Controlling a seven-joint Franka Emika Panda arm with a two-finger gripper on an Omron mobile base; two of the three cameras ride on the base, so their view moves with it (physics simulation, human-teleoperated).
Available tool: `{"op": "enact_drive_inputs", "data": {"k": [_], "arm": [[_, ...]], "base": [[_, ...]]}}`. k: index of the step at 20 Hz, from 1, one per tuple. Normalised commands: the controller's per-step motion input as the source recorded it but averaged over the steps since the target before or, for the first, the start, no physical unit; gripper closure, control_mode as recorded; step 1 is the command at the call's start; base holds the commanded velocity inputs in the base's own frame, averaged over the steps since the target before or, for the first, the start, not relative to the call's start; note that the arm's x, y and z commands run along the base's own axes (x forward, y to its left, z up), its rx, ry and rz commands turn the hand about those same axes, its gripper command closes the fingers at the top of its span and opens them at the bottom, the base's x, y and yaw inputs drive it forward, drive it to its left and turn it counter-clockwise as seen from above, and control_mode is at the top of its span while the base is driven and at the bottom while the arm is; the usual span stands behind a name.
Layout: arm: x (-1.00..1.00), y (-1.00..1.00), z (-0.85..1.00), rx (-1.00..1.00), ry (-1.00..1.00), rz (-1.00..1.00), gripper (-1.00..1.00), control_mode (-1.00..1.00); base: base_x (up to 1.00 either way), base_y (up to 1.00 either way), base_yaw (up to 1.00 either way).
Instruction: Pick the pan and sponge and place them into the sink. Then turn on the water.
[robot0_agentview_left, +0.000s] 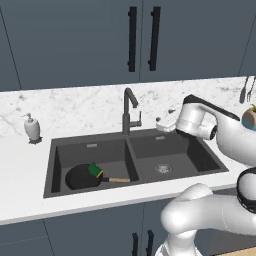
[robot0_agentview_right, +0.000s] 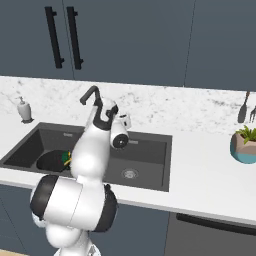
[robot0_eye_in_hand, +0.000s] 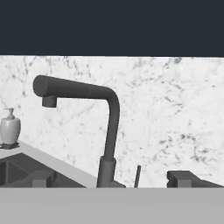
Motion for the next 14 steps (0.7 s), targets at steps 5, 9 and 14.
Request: {"op": "enact_drive_inputs", "data": {"k": [5,9,14], "arm": [[0.34,0.06,-0.17,0.00,0.03,0.01,-1.00,-1.00],[0.26,0.00,-0.09,0.00,0.00,0.01,-1.00,-1.00],[0.33,0.00,0.00,0.00,0.00,0.01,-1.00,-1.00]], "base": [[0.00,0.00,0.00],[0.00,0.00,0.00],[0.00,0.00,0.00]]}}
